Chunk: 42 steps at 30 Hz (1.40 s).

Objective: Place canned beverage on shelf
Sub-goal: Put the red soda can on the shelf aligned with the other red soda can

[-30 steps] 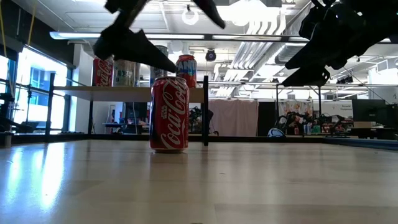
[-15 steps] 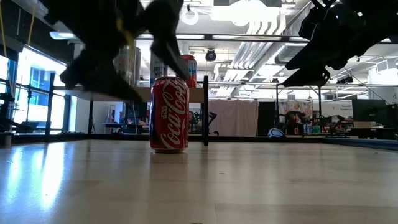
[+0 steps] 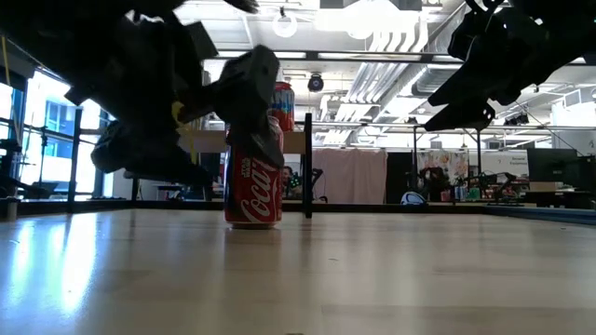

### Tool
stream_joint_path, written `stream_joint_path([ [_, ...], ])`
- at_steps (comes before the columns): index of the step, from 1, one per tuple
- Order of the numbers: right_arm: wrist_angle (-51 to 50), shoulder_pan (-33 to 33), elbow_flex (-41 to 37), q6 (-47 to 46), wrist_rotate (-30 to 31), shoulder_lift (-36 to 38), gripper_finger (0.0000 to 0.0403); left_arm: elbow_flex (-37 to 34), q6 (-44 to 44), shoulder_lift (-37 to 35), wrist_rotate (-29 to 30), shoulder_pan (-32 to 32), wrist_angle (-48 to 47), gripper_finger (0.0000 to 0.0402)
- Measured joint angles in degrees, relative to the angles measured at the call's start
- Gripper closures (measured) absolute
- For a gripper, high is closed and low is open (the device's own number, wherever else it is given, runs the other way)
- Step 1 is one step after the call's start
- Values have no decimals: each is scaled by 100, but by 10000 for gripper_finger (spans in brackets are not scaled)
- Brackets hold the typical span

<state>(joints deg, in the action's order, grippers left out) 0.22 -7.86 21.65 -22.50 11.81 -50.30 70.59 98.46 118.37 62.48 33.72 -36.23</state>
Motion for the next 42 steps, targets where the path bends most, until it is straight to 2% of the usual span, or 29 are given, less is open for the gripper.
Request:
stream_joint_path([
  [13,-3,-2,0,0,0,0,100,2,-149,51,857,311,-66,2],
  [22,-5,-2,0,0,0,0,100,2,-330,98,908,-122,-236,2],
  [31,-5,-2,0,0,0,0,100,2,-422,98,1217,-233,-203,2],
  [42,-4,-2,0,0,0,0,100,2,-1197,98,263,-693,-154,2],
])
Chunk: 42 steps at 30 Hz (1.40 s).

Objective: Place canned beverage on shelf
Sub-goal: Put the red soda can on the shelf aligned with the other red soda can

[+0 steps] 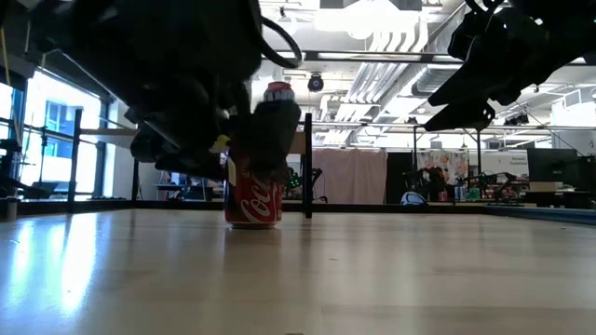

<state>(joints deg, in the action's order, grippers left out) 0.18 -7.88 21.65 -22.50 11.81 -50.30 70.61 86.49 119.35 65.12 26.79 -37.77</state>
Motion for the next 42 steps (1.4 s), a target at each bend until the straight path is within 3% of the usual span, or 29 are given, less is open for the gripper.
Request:
stream_joint_path([
  [10,-2,2,0,0,0,0,100,0,-665,0,-612,-351,220,2],
  [42,-2,0,0,0,0,0,100,0,-419,4,-622,-659,338,2],
])
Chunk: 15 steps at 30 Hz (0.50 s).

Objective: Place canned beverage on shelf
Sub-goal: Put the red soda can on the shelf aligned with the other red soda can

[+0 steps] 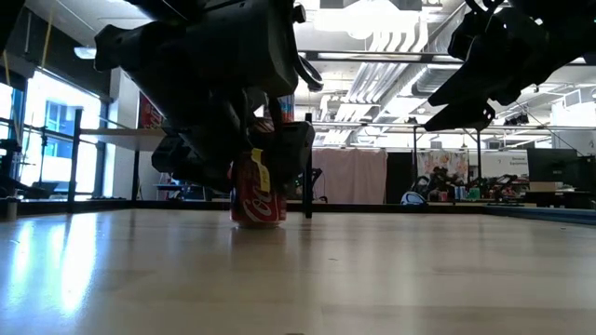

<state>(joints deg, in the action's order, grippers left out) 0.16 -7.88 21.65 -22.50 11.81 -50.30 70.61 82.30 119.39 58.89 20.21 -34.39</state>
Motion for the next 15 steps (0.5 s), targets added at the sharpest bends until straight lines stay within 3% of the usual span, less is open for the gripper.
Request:
stream_joint_path([
  [15,0,2,0,0,0,0,100,0,37,0,-167,-142,28,2],
])
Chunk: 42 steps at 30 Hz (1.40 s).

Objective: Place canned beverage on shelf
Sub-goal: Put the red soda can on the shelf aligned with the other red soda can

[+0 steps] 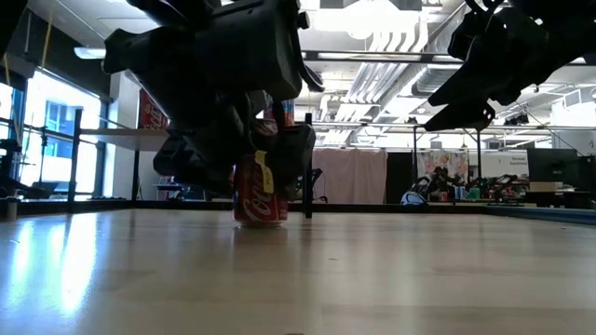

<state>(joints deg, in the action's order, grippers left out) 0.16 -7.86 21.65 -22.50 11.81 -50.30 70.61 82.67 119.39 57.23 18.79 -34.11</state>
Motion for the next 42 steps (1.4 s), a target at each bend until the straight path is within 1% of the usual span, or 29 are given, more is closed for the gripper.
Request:
stream_joint_path([
  [5,0,-2,0,0,0,0,100,0,314,0,-6,-9,-2,2],
  [13,0,-1,0,0,0,0,100,0,407,0,-100,-8,-210,3],
  [16,0,-2,0,0,0,0,100,-2,466,0,-105,2,-228,13],
  [20,0,-2,0,0,0,0,100,-2,515,0,24,47,-233,46],
  [26,0,-2,0,0,0,0,100,-4,760,2,240,189,-264,129],
  [28,0,0,0,0,0,0,100,-4,855,2,260,241,-275,145],
  [36,0,-2,0,0,0,0,100,-4,1617,-10,270,567,-912,145],
  [42,-2,-2,0,0,0,2,100,-5,2533,-232,316,941,-1927,146],
])
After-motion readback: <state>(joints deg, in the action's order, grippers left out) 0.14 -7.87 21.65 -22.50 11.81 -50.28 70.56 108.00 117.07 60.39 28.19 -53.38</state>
